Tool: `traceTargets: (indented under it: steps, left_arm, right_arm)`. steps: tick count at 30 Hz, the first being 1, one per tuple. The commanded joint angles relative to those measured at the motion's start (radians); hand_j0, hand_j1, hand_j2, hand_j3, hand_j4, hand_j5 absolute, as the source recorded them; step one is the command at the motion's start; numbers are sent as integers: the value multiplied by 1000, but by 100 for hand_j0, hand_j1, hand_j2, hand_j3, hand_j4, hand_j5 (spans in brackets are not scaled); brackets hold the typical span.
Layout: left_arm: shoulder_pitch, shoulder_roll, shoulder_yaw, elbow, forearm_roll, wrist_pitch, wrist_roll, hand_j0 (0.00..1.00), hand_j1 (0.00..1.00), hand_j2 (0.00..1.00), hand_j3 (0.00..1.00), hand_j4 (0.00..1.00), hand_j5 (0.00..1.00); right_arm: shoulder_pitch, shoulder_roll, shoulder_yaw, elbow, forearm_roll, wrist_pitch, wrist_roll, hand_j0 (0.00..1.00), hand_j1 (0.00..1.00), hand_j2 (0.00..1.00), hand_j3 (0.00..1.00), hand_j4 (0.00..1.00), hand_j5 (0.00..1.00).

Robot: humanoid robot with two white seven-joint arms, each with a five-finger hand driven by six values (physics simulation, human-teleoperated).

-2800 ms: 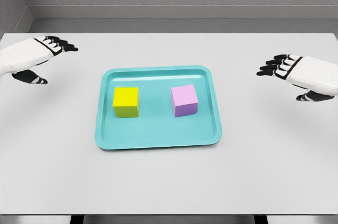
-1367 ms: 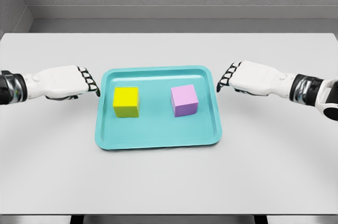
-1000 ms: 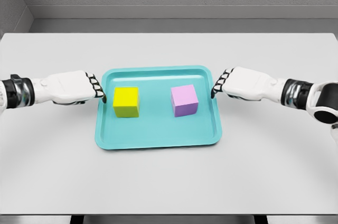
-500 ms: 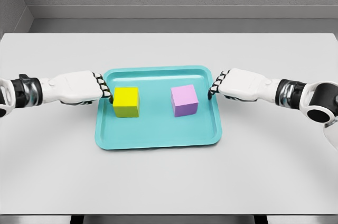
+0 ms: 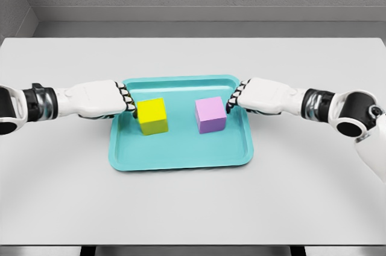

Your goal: Push two cubes

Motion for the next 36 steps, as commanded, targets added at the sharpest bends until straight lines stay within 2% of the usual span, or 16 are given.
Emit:
traceTargets:
  steps: [1, 6, 20, 31, 36]
  left_arm:
    - [0, -10, 0, 0, 3, 2, -3, 68, 68, 68, 68, 68, 68]
    - [-2, -10, 0, -3, 5, 2, -8, 68, 68, 68, 68, 68, 68]
    - [-11, -30, 0, -18, 7, 2, -11, 68, 68, 68, 68, 68, 68]
    - [-9, -39, 0, -5, 3, 2, -17, 68, 68, 68, 68, 68, 68]
    - [-6, -36, -4, 15, 2, 2, -17, 68, 68, 68, 68, 68, 68]
  right_arm:
    - [0, 12, 10, -1, -3, 2, 5, 62, 62, 62, 62, 62, 62]
    - [-3, 15, 40, -5, -3, 2, 5, 62, 62, 62, 62, 62, 62]
    - [-12, 33, 41, -26, -3, 2, 9, 62, 62, 62, 62, 62, 62]
    - [-26, 72, 53, 0, 9, 2, 6, 62, 62, 62, 62, 62, 62]
    - [-23, 87, 53, 43, 7, 2, -1, 61, 61, 61, 61, 61, 61]
